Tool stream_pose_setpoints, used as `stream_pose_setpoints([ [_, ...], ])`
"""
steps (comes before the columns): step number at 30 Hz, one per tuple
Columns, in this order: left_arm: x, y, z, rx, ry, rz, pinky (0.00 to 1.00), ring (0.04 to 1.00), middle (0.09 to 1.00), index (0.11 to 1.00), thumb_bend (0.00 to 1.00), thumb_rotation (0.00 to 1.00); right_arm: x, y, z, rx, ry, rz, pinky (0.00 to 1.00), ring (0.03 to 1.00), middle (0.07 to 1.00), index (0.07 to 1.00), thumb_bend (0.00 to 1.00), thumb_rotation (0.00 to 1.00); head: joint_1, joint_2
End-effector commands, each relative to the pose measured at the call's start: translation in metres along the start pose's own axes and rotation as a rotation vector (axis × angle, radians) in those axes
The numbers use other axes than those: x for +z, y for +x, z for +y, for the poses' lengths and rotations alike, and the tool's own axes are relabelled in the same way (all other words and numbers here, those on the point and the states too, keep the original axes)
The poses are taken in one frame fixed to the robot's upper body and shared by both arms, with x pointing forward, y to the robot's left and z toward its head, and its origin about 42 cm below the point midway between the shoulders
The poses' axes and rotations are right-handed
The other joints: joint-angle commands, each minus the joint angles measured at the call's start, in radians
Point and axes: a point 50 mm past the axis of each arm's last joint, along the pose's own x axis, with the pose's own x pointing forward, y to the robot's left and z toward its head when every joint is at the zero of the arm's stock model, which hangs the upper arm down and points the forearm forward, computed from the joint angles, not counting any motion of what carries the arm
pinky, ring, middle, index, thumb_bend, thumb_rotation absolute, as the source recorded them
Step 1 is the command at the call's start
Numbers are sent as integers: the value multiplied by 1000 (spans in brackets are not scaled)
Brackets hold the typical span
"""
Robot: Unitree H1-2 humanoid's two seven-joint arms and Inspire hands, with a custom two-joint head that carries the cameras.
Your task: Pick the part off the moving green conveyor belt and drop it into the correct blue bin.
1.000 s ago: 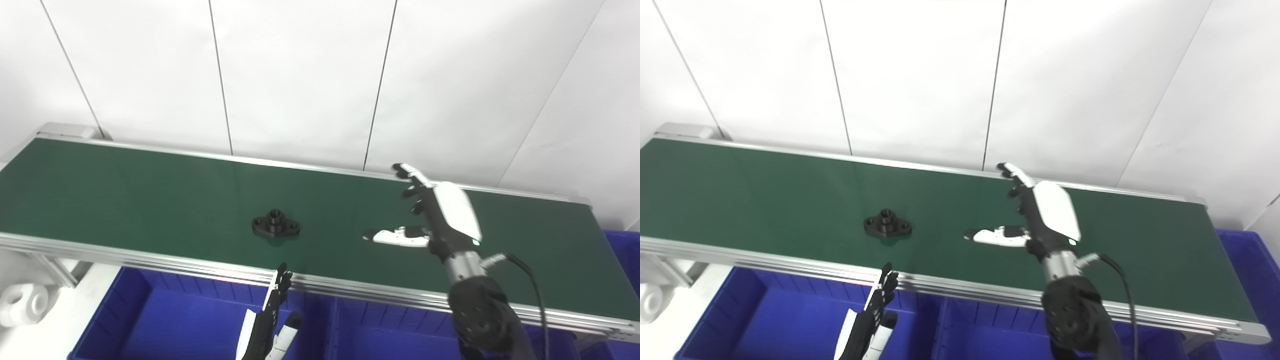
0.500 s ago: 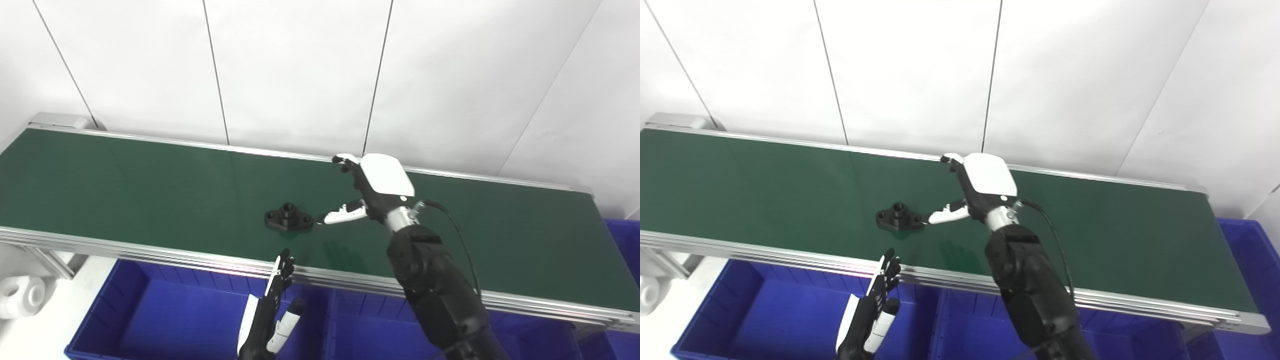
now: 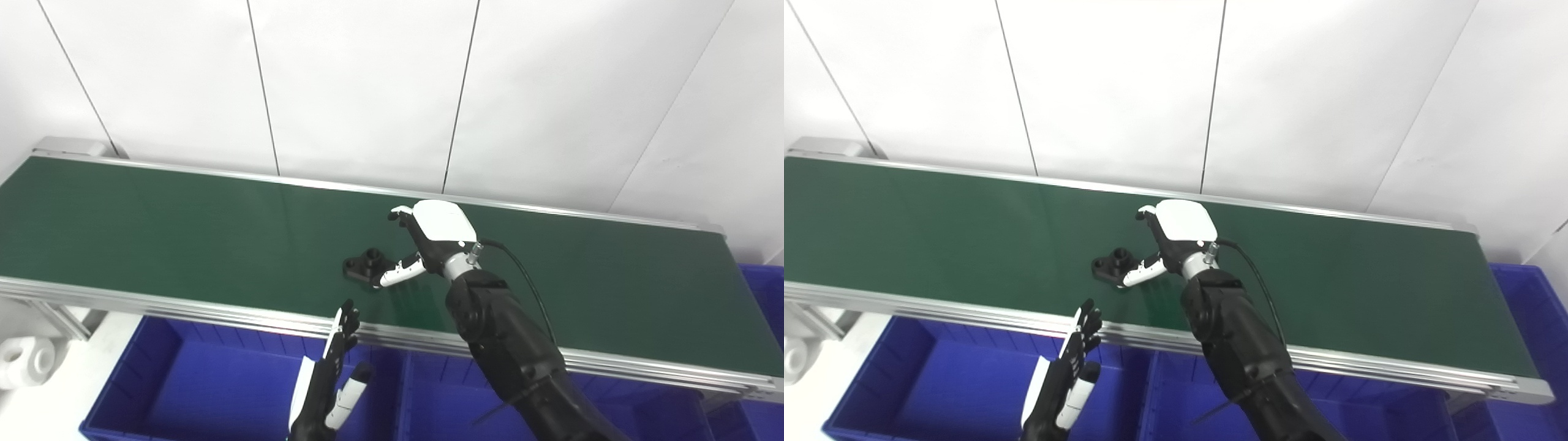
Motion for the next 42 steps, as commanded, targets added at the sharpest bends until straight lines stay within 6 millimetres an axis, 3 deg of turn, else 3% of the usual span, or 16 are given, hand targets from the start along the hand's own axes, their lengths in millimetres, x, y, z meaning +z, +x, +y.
stream_pose_setpoints([
  [1,22,0,-40,-4,-102,-45,917,951,968,989,753,1000,18,13,-27,-45,-41,-29,383,539,709,791,944,441,4,-1],
  [3,23,-1,-43,-11,-106,-48,931,956,972,995,747,1000,17,14,-24,-26,-44,-22,275,377,519,757,934,453,8,-2],
  [4,23,-3,-45,-18,-109,-47,934,956,973,997,745,1000,17,15,-22,-19,-35,-18,260,354,491,752,933,453,15,-3],
  [6,23,-4,-48,-26,-105,-46,951,969,981,1000,734,996,18,17,-18,-11,-17,-12,164,228,337,738,912,433,24,-4],
  [7,23,-5,-49,-28,-100,-46,956,976,983,1000,732,999,18,17,-17,-8,-10,-9,146,209,317,727,903,424,24,-4],
  [9,23,-6,-53,-31,-115,-43,948,984,988,1000,736,990,18,17,-11,-9,-1,-12,141,206,311,718,891,422,39,-5],
  [11,25,-7,-57,-31,-130,-41,938,993,992,1000,732,971,19,16,-5,-11,-3,-18,183,262,374,708,876,429,51,-5],
  [14,27,-9,-60,-29,-128,-40,925,992,993,998,730,958,19,16,3,-11,-28,-28,216,297,417,690,811,409,61,-1],
  [16,29,-11,-61,-26,-131,-41,923,992,992,997,718,955,17,15,9,-10,-54,-20,204,284,399,634,716,391,65,3],
  [18,31,-12,-62,-21,-131,-40,921,992,989,997,730,953,15,15,14,-17,-96,-14,189,265,361,513,551,215,66,6],
  [20,32,-13,-62,-18,-134,-40,928,994,989,997,735,952,14,15,18,-25,-122,-14,160,233,316,481,514,173,65,6],
  [23,33,-13,-61,-19,-134,-40,927,992,990,1000,732,953,12,14,23,-70,-130,-17,92,153,227,473,506,148,65,4],
  [26,33,-13,-60,-20,-135,-37,929,991,991,1000,746,954,11,14,23,-113,-117,-21,71,128,195,471,508,135,63,5],
  [42,27,-8,-56,-11,-137,-26,937,982,970,998,765,988,2,11,8,-252,67,-30,77,128,198,470,497,159,14,-3],
])
